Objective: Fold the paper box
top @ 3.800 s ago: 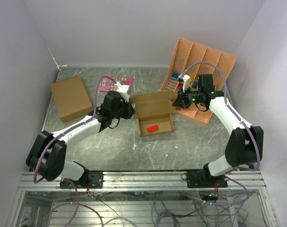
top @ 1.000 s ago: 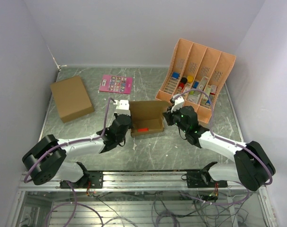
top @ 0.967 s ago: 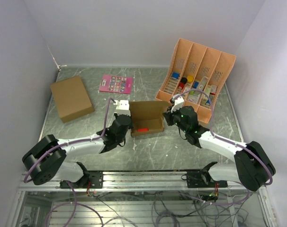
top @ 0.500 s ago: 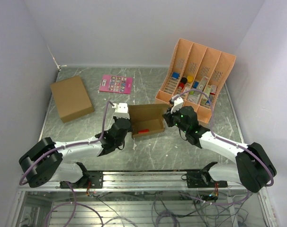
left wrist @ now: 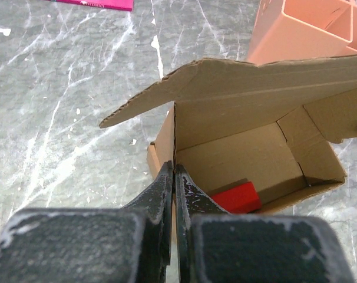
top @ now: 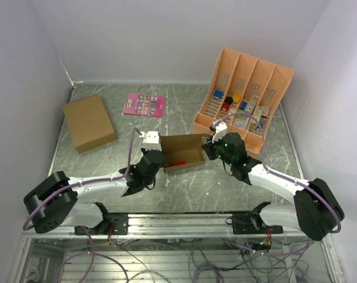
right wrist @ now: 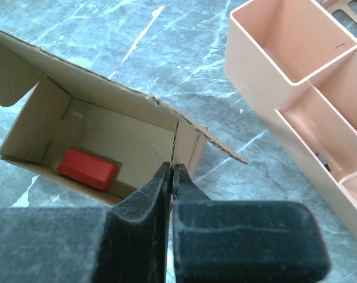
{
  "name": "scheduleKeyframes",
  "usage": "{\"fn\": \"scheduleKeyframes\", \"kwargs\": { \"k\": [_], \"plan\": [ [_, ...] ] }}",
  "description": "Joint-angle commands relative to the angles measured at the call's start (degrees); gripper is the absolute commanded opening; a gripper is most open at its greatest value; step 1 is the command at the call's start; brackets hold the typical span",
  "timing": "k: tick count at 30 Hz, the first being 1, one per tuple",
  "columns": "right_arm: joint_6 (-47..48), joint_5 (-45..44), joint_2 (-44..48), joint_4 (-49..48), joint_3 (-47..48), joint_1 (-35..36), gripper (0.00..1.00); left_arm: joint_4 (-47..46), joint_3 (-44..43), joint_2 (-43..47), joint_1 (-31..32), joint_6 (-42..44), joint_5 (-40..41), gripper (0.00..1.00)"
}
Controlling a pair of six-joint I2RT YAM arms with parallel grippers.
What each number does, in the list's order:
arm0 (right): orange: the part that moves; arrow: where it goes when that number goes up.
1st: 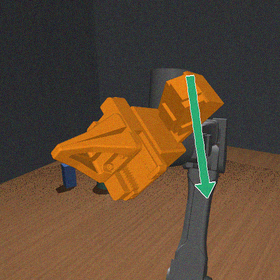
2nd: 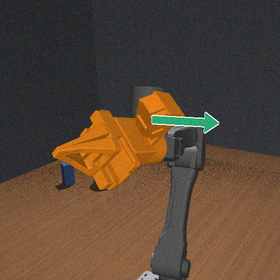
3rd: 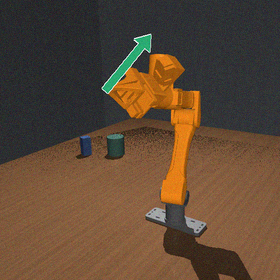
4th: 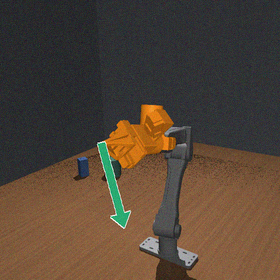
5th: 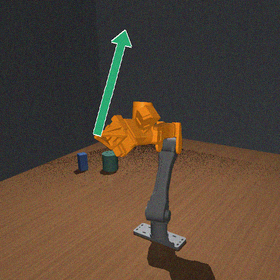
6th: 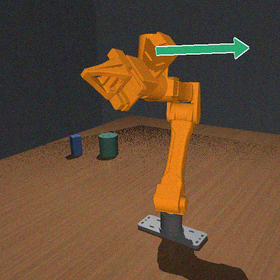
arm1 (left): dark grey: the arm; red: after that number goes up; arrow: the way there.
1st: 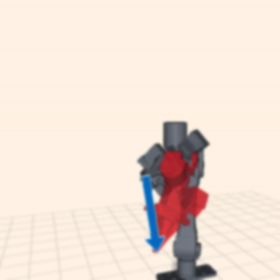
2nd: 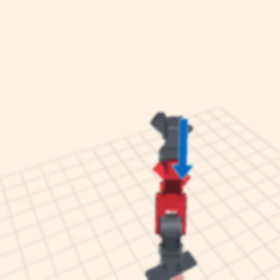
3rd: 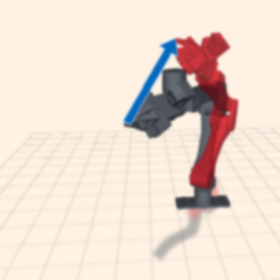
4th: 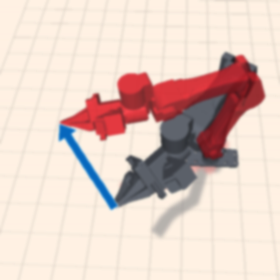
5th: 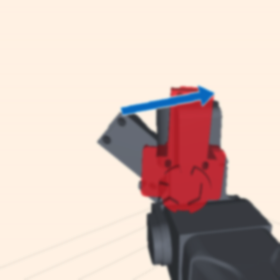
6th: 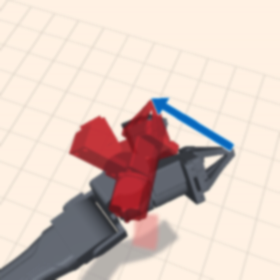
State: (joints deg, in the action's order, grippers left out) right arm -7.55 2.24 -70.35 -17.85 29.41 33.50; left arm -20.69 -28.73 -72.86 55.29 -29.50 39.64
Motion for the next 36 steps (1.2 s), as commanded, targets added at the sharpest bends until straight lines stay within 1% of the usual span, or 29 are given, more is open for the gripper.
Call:
{"fn": "scheduleKeyframes", "kwargs": {
  "k": [1, 15, 36],
  "plan": [
    [-0.4, 3.3, 0.1, 4.9, -0.6, 1.1, 0.0, -0.6, 0.1, -0.3, 1.4, -3.6, -0.3, 0.08],
    [0.5, 3.7, 1.7, 7.4, -0.8, 1.1, 0.0, 1.4, 0.1, -0.8, 3.4, -6.7, 1.3, 0.09],
    [-1.6, 7.2, 1.7, 8.6, -1.9, 0.6, 0.0, 3.4, 2.3, -0.7, 6.0, -10.5, 2.1, 0.09]
  ]
}}
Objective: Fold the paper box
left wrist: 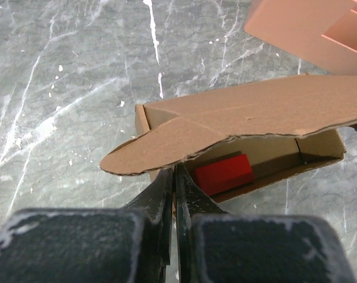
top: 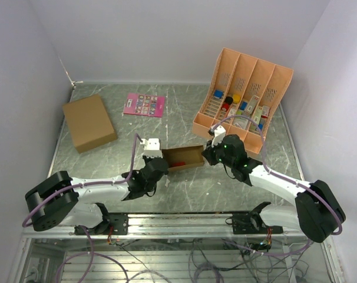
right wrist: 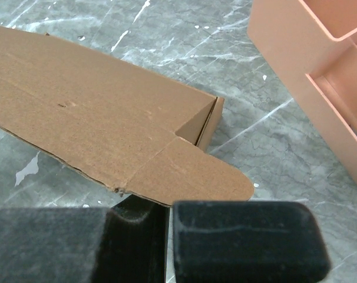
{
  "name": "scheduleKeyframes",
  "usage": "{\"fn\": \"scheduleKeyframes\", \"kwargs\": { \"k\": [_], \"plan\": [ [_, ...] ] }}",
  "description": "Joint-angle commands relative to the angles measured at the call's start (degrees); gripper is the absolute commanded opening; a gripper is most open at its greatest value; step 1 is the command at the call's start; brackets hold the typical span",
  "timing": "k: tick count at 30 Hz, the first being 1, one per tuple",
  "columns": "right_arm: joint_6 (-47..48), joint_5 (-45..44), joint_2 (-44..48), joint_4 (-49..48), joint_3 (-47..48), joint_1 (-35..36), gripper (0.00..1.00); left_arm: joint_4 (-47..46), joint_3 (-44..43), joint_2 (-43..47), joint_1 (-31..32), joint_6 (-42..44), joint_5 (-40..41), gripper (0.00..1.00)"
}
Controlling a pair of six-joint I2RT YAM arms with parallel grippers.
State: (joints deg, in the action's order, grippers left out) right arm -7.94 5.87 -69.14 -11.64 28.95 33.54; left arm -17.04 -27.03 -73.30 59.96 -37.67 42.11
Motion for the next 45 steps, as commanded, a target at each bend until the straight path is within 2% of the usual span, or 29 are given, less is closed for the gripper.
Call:
{"fn": "scheduleKeyframes", "kwargs": {
  "k": [1, 16, 20, 31, 45],
  "plan": [
    [-1.3, 3.7, 0.7, 2.5, -1.5, 0.5, 0.0, -0.1, 0.6, -0.3, 1.4, -2.5, -0.2, 0.09],
    [-2.8, 4.1, 1.5, 4.8, -1.4, -0.6, 0.01, 1.6, 1.5, 0.4, 2.8, -3.8, 1.0, 0.12],
    [-2.7, 4.8, 1.7, 5.0, -1.4, -1.0, 0.12, 2.1, 1.3, 0.9, 3.0, -3.8, 1.4, 0.15],
    [-1.4, 6.5, 3.4, 6.0, -0.4, -1.2, 0.19, 2.9, 1.5, 1.9, 3.1, -4.3, 1.7, 0.23],
    [4.1, 6.0, 8.2, 14.9, 3.7, -3.3, 0.53, 3.3, 1.5, 2.4, 3.1, -4.4, 1.8, 0.25]
  ]
}}
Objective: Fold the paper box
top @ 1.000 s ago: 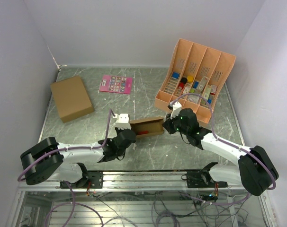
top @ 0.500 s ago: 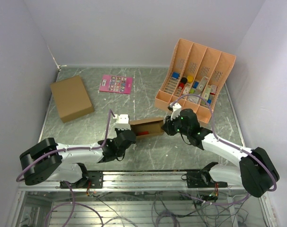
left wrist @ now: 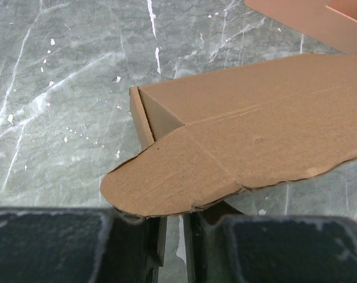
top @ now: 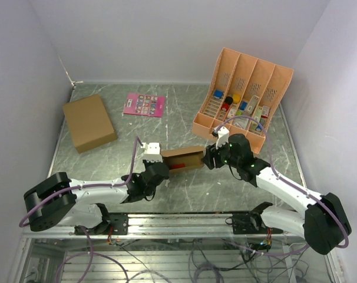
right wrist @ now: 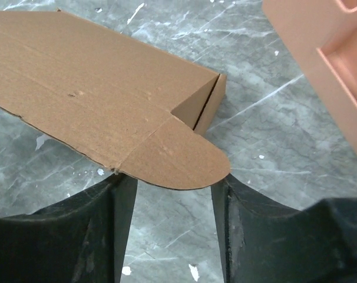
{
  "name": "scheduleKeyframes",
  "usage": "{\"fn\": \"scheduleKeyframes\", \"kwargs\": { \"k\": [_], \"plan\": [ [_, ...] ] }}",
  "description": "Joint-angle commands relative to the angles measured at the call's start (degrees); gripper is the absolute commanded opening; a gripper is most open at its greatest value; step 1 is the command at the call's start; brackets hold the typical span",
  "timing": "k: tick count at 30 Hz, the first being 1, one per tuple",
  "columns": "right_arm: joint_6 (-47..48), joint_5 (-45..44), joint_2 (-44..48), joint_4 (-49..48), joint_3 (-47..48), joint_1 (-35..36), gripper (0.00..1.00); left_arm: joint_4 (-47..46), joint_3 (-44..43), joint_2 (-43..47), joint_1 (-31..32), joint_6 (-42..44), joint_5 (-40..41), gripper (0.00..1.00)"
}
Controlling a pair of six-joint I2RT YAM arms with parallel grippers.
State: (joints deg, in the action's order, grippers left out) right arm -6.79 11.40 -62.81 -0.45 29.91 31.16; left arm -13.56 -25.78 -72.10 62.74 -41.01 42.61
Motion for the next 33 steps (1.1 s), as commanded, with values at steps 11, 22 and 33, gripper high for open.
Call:
{"fn": "scheduleKeyframes", "kwargs": {
  "k": [11, 22, 33],
  "plan": [
    [10.2, 6.5, 6.4, 15.6, 9.3, -5.7, 0.52, 1.5, 2.1, 4.7, 0.4, -1.8, -0.6, 0.26],
    [26.3, 20.5, 8.1, 29.5, 16.4, -7.8, 0.48, 2.8, 3.4, 7.1, 0.4, -0.3, -6.8, 0.28],
    [38.3, 35.2, -0.8, 41.8, 33.2, -8.3, 0.47, 8.4, 4.2, 18.1, 0.5, 3.1, -27.1, 0.36]
  ]
}}
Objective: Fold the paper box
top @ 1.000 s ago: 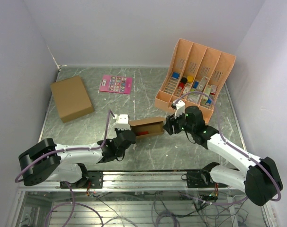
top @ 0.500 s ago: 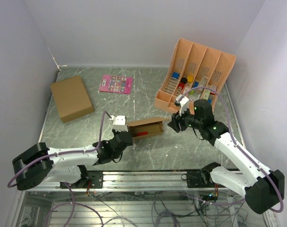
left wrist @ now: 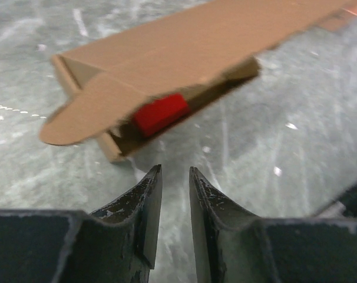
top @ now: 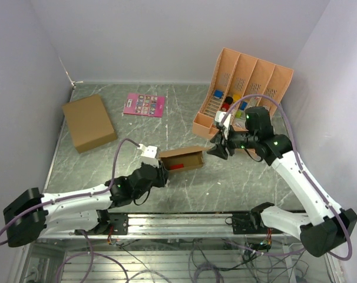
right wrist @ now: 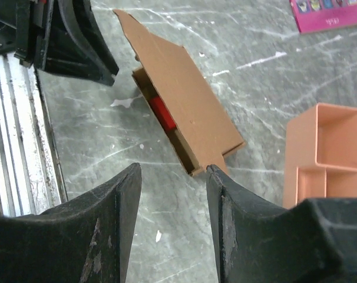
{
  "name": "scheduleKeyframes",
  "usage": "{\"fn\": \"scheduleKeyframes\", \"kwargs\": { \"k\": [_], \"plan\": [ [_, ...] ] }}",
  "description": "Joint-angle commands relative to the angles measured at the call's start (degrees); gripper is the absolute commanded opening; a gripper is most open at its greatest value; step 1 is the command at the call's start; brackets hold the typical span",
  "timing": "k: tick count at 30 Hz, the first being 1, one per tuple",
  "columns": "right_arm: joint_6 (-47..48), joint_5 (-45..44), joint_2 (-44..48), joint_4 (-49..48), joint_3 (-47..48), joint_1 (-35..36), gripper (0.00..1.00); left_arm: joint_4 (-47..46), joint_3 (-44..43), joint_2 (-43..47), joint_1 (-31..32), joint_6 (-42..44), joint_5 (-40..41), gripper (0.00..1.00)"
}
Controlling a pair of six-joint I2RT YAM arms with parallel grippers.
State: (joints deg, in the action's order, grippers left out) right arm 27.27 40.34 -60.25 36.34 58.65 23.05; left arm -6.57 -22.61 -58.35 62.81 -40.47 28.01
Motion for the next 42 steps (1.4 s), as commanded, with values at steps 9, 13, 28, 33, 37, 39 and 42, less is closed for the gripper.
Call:
{"fn": "scheduleKeyframes", "kwargs": {
  "k": [9, 13, 28, 33, 37, 39, 42],
  "plan": [
    [-0.2, 9.2, -20.3, 4.0, 12.8, -0.2, 0.09, 7.1, -12.2, 13.2, 0.2, 8.0, -30.1, 0.37],
    [-0.1, 10.5, -27.5, 6.4, 17.0, -0.2, 0.04, 15.8, -26.0, 9.1, -4.0, 11.1, -25.4, 0.37],
    [3.9, 7.5, -36.2, 11.5, 17.0, 1.6, 0.0, 23.6, -33.3, -17.5, -25.3, 15.1, -46.2, 0.16],
    [4.7, 7.2, -37.0, 11.9, 15.2, 1.7, 0.0, 22.1, -27.7, -18.8, -25.3, 14.1, -48.5, 0.15],
    [5.1, 6.3, -37.8, 11.9, 13.4, 2.0, 0.0, 20.1, -23.1, -19.6, -25.3, 12.9, -48.9, 0.15],
    [5.3, 5.8, -38.2, 11.8, 12.2, 2.1, 0.0, 18.7, -21.0, -20.1, -25.3, 12.3, -48.9, 0.15],
    [5.4, 5.1, -38.7, 11.1, 10.7, 2.2, 0.0, 16.6, -18.5, -20.8, -25.3, 11.5, -49.3, 0.15]
  ]
}}
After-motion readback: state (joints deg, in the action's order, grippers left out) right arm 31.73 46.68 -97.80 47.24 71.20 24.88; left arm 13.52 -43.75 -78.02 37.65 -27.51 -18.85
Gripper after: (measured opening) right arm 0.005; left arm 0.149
